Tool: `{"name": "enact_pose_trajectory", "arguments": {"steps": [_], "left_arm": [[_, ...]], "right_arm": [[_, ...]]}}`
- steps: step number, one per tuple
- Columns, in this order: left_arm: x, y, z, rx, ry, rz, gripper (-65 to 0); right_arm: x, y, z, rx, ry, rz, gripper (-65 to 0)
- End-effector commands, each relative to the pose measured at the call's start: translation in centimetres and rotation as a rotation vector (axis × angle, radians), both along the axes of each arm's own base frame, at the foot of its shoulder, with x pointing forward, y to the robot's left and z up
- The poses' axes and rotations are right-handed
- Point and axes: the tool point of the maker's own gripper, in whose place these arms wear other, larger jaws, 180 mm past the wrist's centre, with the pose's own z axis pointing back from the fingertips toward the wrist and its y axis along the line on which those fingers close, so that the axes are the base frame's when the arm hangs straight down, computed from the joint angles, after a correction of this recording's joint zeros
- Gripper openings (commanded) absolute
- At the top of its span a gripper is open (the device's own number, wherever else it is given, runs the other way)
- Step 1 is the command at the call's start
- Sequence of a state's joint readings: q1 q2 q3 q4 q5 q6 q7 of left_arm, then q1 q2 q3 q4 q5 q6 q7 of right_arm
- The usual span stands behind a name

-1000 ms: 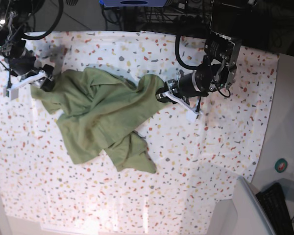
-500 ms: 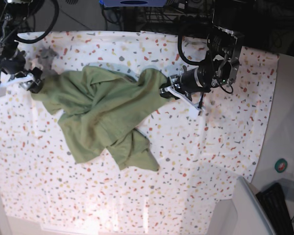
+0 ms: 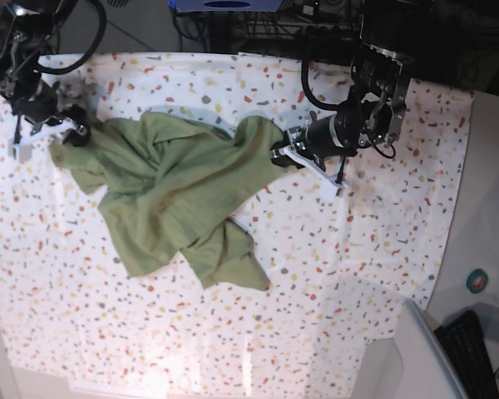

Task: Layout the t-shirt on the table in an organized manner, then fold the t-shirt properly
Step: 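Regrasp the shirt at two edges with both grippers, then lift the shirt with both grippers and lay it flat on the table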

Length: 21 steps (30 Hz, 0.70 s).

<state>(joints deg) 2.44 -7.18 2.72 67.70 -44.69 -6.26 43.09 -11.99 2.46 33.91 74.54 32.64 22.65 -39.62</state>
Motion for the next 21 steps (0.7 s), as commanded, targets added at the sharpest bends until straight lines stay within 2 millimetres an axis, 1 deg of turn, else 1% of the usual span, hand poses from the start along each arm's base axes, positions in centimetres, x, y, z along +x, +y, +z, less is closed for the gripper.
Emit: {"name": "enact_pose_trajectory", "arguments": {"steps": [1, 2, 3, 5, 7, 10, 11, 13, 15, 16, 17, 21], "left_arm": [[-0.2, 0.7, 0.0, 0.036, 0.007, -0.011, -65.0], [0.1, 1.3, 0.4, 0.049, -0.010, -0.014, -65.0], [0.2, 1.5, 0.9, 0.055, -0.025, -0.016, -65.0], [0.8, 1.1, 2.4, 0.052, -0.076, -0.028, -65.0], [1.7, 1.2, 4.4, 0.061, -0.133, -0.053, -65.0], [3.1, 0.2, 7.7, 0.054, -0.195, -0.100, -65.0], [4.3, 0.2, 9.0, 0.058, -0.232, -0.088, -65.0], [6.3, 0.3, 11.2, 0.065, -0.277, -0.051, -65.0], [8.9, 0.2, 13.5, 0.067, -0.334, -0.029, -65.0], [10.3, -0.1, 14.7, 0.060, -0.367, -0.023, -65.0], [11.3, -0.4, 15.5, 0.052, -0.387, -0.020, -65.0], [16.4, -1.5, 19.3, 0.018, -0.465, -0.002, -65.0]], "right_arm": [[0.9, -0.3, 1.0, -0.008, -0.051, 0.026, -49.2], [1.1, 0.1, 1.4, -0.008, -0.077, 0.063, -60.0], [1.1, 0.4, 1.9, -0.013, -0.100, 0.102, -65.0], [0.8, 0.4, 2.9, -0.039, -0.108, 0.139, -65.0], [1.0, 0.3, 4.1, -0.067, -0.101, 0.154, -65.0], [2.1, 0.1, 6.8, -0.120, -0.135, 0.185, -65.0], [2.5, 0.1, 7.5, -0.132, -0.143, 0.190, -65.0], [4.0, -0.2, 9.1, -0.158, -0.178, 0.190, -65.0], [5.8, -0.5, 10.5, -0.172, -0.218, 0.177, -65.0], [7.0, -0.9, 11.4, -0.183, -0.242, 0.172, -65.0], [8.0, -1.4, 12.2, -0.198, -0.259, 0.173, -65.0], [12.7, -4.0, 16.3, -0.241, -0.338, 0.117, -65.0]]}}
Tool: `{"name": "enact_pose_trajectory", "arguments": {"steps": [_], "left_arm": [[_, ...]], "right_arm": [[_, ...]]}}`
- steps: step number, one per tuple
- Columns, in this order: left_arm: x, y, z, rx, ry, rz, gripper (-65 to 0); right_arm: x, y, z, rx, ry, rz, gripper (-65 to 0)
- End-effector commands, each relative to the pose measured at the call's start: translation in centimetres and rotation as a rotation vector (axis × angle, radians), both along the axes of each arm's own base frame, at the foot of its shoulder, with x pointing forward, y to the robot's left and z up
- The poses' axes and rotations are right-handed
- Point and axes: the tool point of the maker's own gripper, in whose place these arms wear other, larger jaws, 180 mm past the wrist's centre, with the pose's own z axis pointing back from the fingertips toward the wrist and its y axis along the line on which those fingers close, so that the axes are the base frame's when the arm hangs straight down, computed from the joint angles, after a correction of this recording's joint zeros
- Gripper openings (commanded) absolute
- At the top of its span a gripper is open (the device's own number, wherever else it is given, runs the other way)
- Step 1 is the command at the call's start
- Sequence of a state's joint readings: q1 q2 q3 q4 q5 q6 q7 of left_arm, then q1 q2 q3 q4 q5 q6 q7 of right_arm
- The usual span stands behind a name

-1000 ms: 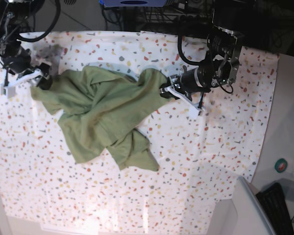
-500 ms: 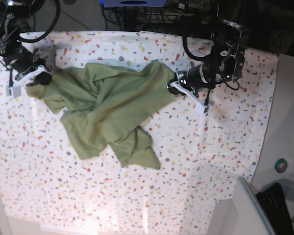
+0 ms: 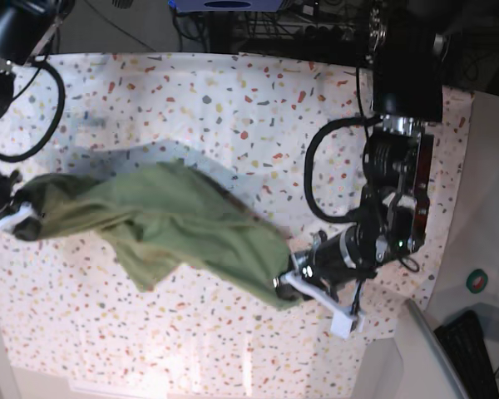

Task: Layout the t-shirt on the table in an organized manner, then fold the t-shirt properly
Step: 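Lift the shirt with both grippers and lay it flat on the table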

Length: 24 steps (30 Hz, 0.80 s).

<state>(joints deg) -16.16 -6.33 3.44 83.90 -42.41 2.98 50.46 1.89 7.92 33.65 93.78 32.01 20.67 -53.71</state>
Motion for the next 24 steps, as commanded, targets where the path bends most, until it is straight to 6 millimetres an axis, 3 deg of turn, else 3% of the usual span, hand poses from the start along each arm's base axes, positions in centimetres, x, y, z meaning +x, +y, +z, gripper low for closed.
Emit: {"name": "enact_pose_trajectory", "arguments": {"steps": [1, 7, 10, 14, 18, 20, 21, 24], "left_arm": [[2.2, -0.4, 2.8, -0.025, -0.072, 0.001, -65.0], [9.6, -2.8, 9.9, -0.079, -0.162, -0.003, -65.0], [12.6, -4.2, 14.9, -0.106, -0.226, -0.015, -65.0], [14.5, -5.9, 22.7, -0.142, -0.354, -0.040, -65.0], [13.6, -6.9, 28.5, -0.163, -0.495, -0.066, -65.0], [12.6, -6.8, 28.9, -0.165, -0.528, -0.072, -65.0], [12.0, -6.8, 28.3, -0.167, -0.530, -0.072, -65.0], [10.1, -5.6, 24.2, -0.143, -0.494, -0.060, -65.0]], "right_arm": [[2.2, -1.1, 2.9, -0.017, -0.090, -0.016, -65.0], [8.5, -6.3, 9.9, -0.055, -0.222, -0.075, -65.0], [11.1, -8.8, 14.1, -0.056, -0.292, -0.107, -65.0], [13.3, -11.0, 22.1, -0.086, -0.441, -0.135, -65.0], [13.0, -12.3, 28.1, -0.148, -0.556, -0.152, -65.0], [12.2, -12.0, 29.4, -0.182, -0.573, -0.144, -65.0], [11.7, -11.8, 28.9, -0.196, -0.556, -0.140, -65.0], [10.1, -10.8, 24.7, -0.236, -0.465, -0.110, -65.0]]}}
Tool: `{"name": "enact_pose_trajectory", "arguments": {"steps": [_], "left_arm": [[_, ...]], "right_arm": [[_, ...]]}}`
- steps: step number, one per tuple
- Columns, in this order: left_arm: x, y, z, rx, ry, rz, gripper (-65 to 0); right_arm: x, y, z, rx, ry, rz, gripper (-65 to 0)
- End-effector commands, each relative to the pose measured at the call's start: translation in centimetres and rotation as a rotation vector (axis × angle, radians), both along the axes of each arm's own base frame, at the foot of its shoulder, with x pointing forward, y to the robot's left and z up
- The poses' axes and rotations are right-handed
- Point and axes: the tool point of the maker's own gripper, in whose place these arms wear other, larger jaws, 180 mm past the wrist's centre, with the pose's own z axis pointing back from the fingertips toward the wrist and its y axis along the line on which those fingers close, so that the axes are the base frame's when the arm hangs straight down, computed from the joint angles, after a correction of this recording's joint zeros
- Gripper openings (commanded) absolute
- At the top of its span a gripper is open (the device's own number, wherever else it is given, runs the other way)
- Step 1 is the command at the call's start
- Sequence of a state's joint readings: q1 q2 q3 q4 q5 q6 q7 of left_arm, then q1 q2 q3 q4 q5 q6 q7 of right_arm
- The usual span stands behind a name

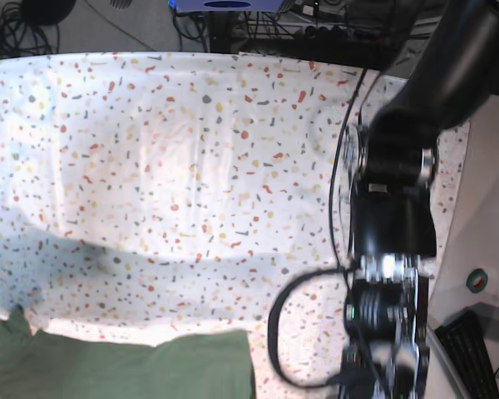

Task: Layout the t-shirt on the table in an organized manner, then fold the t-shirt properly
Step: 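Lift the shirt with both grippers and lay it flat on the table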

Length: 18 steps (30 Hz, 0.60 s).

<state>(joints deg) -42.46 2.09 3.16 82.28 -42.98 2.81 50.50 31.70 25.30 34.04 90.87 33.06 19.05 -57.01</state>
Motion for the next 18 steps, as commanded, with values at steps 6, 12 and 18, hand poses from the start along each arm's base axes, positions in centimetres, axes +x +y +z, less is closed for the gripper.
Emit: {"name": "enact_pose_trajectory", "arguments": {"steps": [6, 12, 18], "left_arm": [[-5.9, 3.7, -12.7, 0.068, 0.206, 0.050, -65.0], [-14.0, 7.6, -25.5, 0.163, 0.505, 0.083, -65.0], [-20.2, 10.7, -31.8, 0.228, 0.669, 0.112, -65.0]], "right_arm": [[-4.7, 3.3, -14.6, 0.130, 0.230, 0.009, -65.0], [-10.6, 5.0, -27.3, 0.304, 0.369, -0.067, -65.0], [-15.1, 6.0, -32.3, 0.360, 0.495, -0.094, -65.0]]}}
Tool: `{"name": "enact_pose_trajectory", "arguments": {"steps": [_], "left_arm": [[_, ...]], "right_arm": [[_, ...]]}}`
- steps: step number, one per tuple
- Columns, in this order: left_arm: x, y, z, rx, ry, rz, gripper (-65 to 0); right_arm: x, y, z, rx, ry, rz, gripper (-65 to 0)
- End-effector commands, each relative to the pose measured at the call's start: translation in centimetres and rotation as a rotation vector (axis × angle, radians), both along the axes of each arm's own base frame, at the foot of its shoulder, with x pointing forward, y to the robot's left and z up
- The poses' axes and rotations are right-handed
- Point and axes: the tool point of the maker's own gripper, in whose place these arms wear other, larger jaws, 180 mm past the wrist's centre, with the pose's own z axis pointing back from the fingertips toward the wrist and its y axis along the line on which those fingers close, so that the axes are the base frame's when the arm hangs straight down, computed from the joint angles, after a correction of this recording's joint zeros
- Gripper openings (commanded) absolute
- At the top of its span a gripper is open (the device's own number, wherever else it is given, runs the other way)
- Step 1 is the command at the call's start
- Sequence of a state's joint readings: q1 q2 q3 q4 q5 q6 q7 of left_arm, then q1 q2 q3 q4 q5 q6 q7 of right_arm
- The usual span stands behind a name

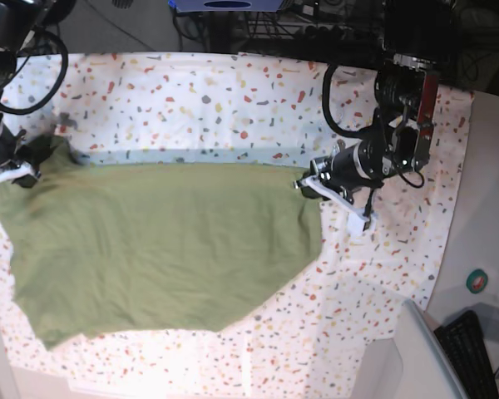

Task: Layout the t-shirt on the table in an organized manner, then fold the t-shirt properly
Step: 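Lift the shirt with both grippers and lay it flat on the table, then release and regrasp the shirt edge with the left gripper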

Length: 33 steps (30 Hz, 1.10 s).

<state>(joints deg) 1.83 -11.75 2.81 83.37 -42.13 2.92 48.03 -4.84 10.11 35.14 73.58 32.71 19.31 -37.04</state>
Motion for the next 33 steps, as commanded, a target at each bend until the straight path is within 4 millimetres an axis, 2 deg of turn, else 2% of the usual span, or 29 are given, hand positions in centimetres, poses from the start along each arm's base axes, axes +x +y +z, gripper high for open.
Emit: {"name": "enact_pose_trajectory", "arguments": {"steps": [1, 3, 5, 8, 13, 14, 16, 18, 20, 21, 22, 26, 28, 29, 31, 33], "left_arm": [[0.4, 0.6, 0.7, 0.007, -0.048, 0.011, -65.0], [-0.8, 1.7, -0.3, 0.031, -0.055, 0.035, -65.0], [-1.8, 2.2, -0.9, 0.044, -0.046, 0.042, -65.0], [-2.8, 2.2, -1.5, 0.044, -0.025, 0.041, -65.0], [-3.8, 1.8, -2.0, 0.037, -0.005, 0.038, -65.0], [-3.9, 2.0, -2.1, 0.037, -0.002, 0.044, -65.0], [-3.9, 2.0, -2.0, 0.036, -0.001, 0.045, -65.0], [-4.4, 2.2, -2.3, 0.038, 0.009, 0.046, -65.0], [-5.0, 2.3, -2.6, 0.040, 0.022, 0.047, -65.0], [-5.3, 2.3, -2.7, 0.040, 0.028, 0.047, -65.0], [-5.7, 2.3, -2.9, 0.040, 0.036, 0.046, -57.6], [-6.5, 2.0, -2.3, 0.035, 0.026, 0.043, -17.4], [-6.7, 3.1, -1.4, 0.039, 0.002, 0.081, -4.3], [-6.6, 4.1, -0.6, 0.044, -0.018, 0.111, -0.2], [-6.1, 5.6, 1.2, 0.056, -0.071, 0.150, 0.0], [-4.9, 5.7, 3.0, 0.051, -0.130, 0.162, -2.0]], "right_arm": [[0.2, -0.6, 0.7, -0.018, -0.023, -0.001, -65.0], [-0.8, -0.2, -0.1, -0.012, 0.004, 0.008, -65.0], [-1.8, 1.1, -1.1, -0.002, 0.037, 0.039, -65.0], [-3.3, 2.0, -2.2, 0.008, 0.077, 0.058, -65.0], [-5.6, 2.0, -3.2, 0.011, 0.123, 0.054, -65.0], [-5.8, 2.0, -3.2, 0.010, 0.127, 0.055, -62.6], [-6.3, 1.9, -2.7, -0.010, 0.123, 0.064, -48.5], [-6.7, 1.9, -1.7, -0.037, 0.104, 0.081, -38.0], [-6.8, 2.7, -0.5, -0.050, 0.071, 0.088, -32.1], [-6.8, 3.0, 0.2, -0.063, 0.056, 0.095, -31.5], [-6.7, 3.1, 1.0, -0.078, 0.037, 0.103, -31.7], [-6.7, 3.4, 3.6, -0.130, -0.016, 0.132, -31.7], [-6.4, 3.5, 4.5, -0.147, -0.041, 0.140, -31.7], [-6.2, 3.1, 4.8, -0.155, -0.048, 0.133, -31.7], [-5.5, 1.4, 5.2, -0.167, -0.064, 0.083, -31.7], [-4.3, -0.4, 4.6, -0.146, -0.071, 0.019, -31.8]]}}
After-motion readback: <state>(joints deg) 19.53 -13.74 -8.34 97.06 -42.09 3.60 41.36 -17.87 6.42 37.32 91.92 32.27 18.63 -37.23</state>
